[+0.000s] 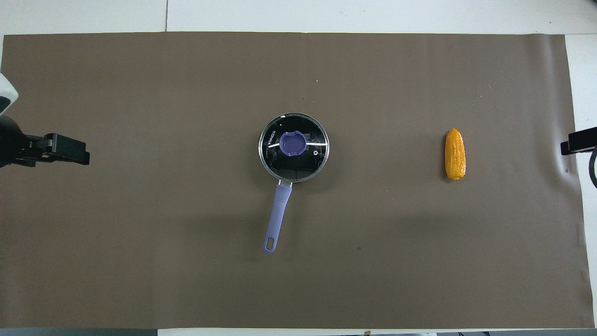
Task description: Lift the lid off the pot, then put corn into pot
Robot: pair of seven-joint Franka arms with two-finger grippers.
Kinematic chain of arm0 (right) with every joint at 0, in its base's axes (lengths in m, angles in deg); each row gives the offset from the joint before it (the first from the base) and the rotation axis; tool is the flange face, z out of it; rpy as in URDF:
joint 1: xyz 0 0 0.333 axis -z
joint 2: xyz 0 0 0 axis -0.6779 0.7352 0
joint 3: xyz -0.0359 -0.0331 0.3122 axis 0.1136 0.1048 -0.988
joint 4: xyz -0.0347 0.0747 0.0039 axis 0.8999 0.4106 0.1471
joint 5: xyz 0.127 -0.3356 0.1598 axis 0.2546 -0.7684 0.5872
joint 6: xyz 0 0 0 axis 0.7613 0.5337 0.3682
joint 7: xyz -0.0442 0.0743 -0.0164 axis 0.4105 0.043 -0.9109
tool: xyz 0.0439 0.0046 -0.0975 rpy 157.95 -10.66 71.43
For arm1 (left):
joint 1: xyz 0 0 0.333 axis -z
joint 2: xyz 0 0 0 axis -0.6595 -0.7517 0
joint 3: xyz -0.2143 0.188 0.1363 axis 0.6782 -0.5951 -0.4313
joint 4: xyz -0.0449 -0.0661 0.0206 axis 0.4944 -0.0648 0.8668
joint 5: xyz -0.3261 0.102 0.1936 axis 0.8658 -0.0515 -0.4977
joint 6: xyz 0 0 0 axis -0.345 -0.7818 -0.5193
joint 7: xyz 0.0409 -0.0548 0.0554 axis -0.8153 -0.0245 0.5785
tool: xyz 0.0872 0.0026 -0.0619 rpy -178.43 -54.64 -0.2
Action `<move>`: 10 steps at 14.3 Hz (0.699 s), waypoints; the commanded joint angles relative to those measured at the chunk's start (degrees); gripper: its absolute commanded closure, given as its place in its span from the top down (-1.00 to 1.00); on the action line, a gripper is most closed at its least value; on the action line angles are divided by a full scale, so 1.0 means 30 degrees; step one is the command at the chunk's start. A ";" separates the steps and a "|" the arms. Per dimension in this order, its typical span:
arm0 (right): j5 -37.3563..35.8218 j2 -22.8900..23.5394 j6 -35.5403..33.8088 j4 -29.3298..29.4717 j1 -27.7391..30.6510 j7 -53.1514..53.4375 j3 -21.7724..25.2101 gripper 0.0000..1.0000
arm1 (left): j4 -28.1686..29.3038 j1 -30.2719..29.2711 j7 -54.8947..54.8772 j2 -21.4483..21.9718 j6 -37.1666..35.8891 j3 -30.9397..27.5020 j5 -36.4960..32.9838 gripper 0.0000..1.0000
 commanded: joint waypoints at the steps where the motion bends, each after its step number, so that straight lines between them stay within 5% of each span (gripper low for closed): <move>1: 0.0272 -0.0098 0.0035 -0.0176 0.0377 -0.0381 -0.0026 1.00 | -0.0903 0.2664 0.3654 -0.1638 0.0828 0.0109 0.0338 1.00; 3: 0.0301 -0.0098 0.0035 -0.0176 0.0261 -0.0381 -0.0026 1.00 | -0.2250 0.4075 0.5159 -0.3889 0.1386 0.0109 0.1127 1.00; 6: 0.0272 -0.0098 0.0035 -0.0176 0.0201 -0.0381 -0.0055 1.00 | -0.7104 0.6685 0.8759 -0.8926 0.1678 0.0079 0.1306 1.00; 10: 0.0272 -0.0098 0.0006 -0.0205 0.0201 -0.0381 -0.0055 1.00 | -0.7647 0.8737 0.9177 -1.0958 0.3758 -0.0066 0.1366 1.00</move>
